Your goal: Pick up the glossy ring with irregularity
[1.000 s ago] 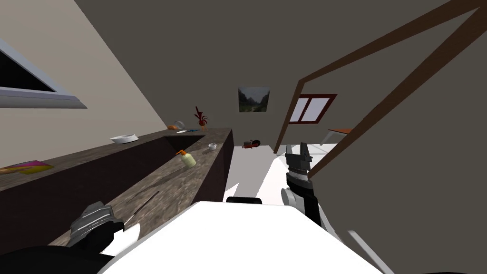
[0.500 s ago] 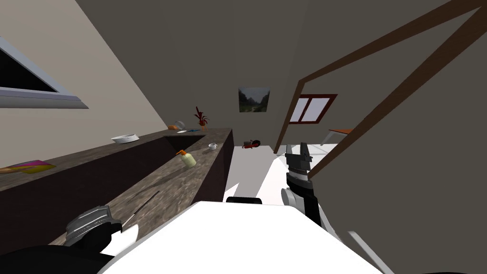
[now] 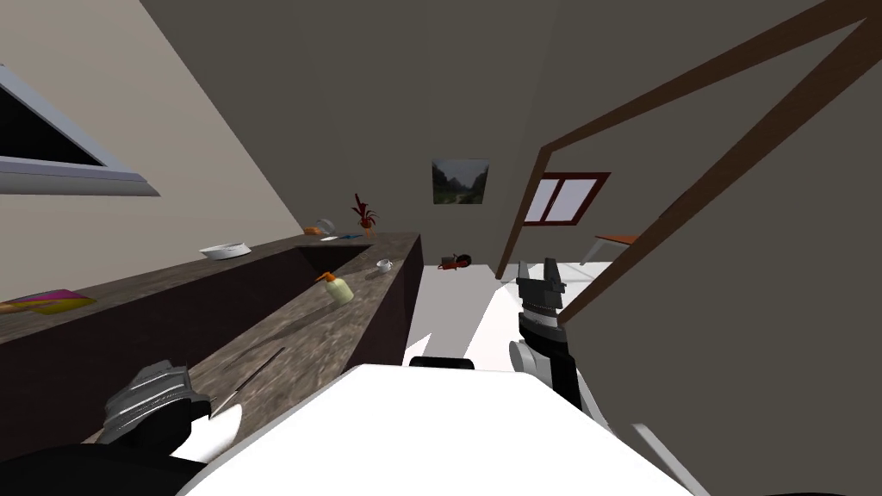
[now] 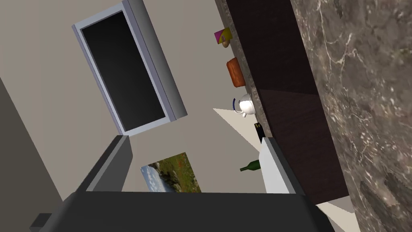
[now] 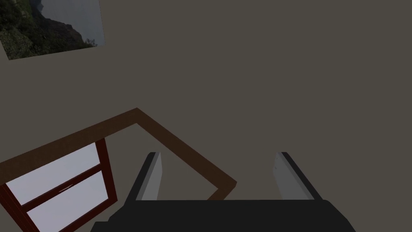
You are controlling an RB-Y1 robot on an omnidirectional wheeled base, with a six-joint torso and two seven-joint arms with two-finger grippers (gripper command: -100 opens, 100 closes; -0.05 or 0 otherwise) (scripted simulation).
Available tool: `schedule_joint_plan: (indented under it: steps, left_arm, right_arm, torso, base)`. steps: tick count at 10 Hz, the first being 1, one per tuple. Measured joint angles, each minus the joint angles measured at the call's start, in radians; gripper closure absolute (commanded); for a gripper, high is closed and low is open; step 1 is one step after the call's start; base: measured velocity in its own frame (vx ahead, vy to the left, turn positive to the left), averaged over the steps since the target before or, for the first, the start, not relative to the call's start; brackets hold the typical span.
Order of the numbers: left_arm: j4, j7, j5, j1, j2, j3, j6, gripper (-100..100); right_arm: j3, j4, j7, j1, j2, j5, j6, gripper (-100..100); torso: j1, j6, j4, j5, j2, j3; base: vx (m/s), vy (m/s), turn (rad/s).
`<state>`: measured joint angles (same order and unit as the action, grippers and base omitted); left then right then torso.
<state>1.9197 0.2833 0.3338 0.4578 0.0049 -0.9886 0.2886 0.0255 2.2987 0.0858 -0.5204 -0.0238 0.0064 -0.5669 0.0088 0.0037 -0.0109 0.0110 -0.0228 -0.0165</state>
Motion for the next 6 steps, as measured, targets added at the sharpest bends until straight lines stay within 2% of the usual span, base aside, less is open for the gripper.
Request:
schedule_joint_plan:
  steps: [2,3,6]
  left_arm:
    - [-0.011,0.007,-0.007,-0.005,0.074,-0.011,-0.006,-100]
    - [-0.004,0.011,-0.012,-0.003,0.101,-0.015,-0.009,-100]
    - [-0.030,0.035,-0.024,-0.011,0.167,-0.052,-0.071,-100]
  right_arm:
    - [0.000,0.000,0.000,0.000,0.000,0.000,0.000,0]
    - [0.000,0.000,0.000,0.000,0.000,0.000,0.000,0]
    - [0.000,0.000,0.000,0.000,0.000,0.000,0.000,0]
  torso:
    - [-0.002,0.000,-0.001,-0.001,-0.003,-0.002]
    - [-0.003,0.000,-0.001,-0.001,-0.004,-0.002]
    - [-0.010,0.000,-0.003,-0.002,-0.011,-0.006]
  base:
    - [0.123,-0.100,0.026]
    - [0.242,-0.191,0.054]
    - [0.223,-0.209,0.052]
